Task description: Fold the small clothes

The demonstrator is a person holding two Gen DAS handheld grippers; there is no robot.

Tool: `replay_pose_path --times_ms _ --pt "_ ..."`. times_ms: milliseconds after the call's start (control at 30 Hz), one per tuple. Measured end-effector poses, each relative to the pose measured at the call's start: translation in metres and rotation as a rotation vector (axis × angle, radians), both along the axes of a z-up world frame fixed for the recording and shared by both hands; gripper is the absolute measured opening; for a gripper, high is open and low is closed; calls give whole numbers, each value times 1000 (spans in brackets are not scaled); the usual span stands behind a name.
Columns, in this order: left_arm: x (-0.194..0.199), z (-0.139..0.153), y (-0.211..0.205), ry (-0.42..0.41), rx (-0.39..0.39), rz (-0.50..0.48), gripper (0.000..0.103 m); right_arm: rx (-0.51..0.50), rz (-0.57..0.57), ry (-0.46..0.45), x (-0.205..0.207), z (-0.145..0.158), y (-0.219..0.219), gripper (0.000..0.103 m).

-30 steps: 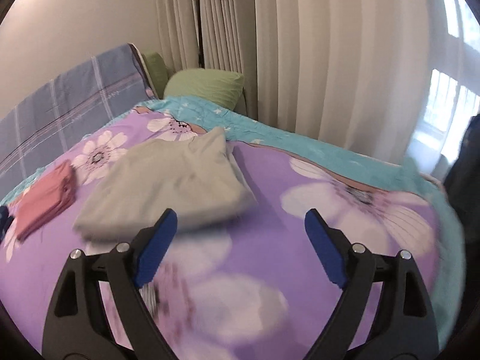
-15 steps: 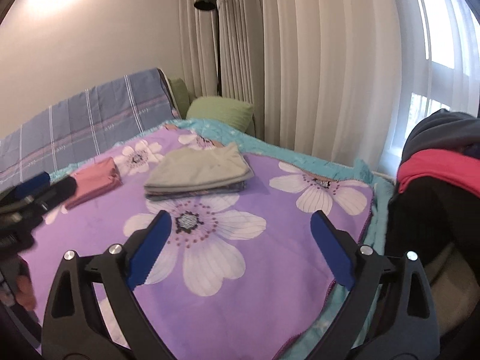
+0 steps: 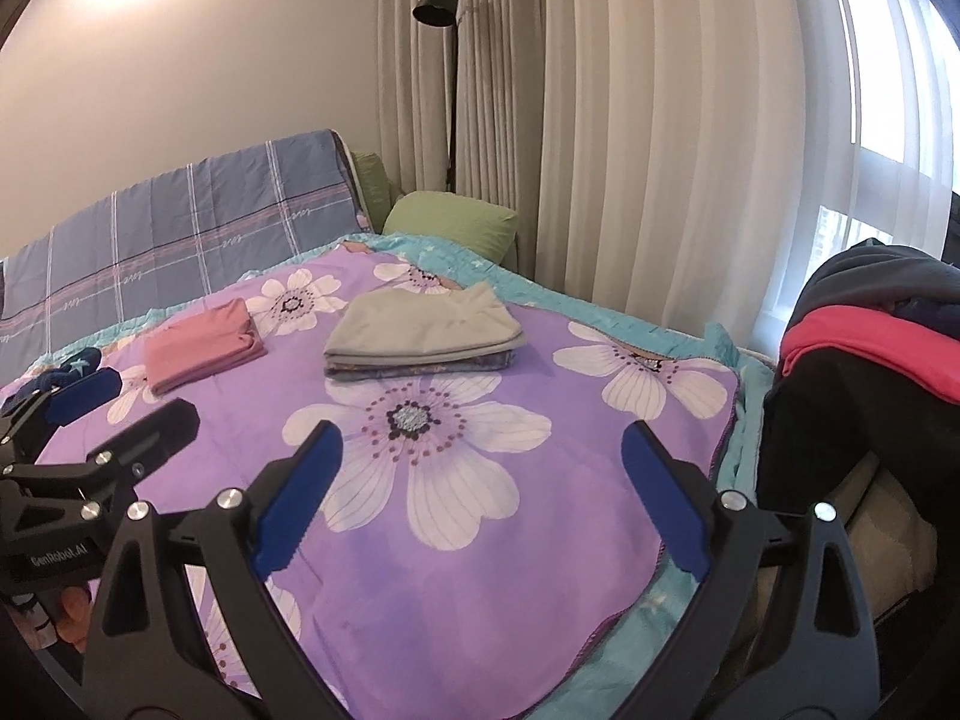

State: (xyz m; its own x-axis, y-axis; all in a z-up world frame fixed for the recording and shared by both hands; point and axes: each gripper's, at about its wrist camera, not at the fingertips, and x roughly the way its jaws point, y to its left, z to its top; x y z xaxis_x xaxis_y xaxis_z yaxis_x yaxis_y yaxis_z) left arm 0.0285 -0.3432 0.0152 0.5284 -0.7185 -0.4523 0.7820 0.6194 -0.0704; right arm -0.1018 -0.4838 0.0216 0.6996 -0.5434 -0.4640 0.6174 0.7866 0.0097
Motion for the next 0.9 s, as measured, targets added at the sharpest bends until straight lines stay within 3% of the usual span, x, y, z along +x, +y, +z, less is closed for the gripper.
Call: replay_pose_path --times_ms 333,900 --pt "3 2 7 28 -28 1 102 -4 -21 12 2 -3 0 96" --pt "-1 4 14 9 -25 -3 102 -5 -9 38 7 -11 9 96"
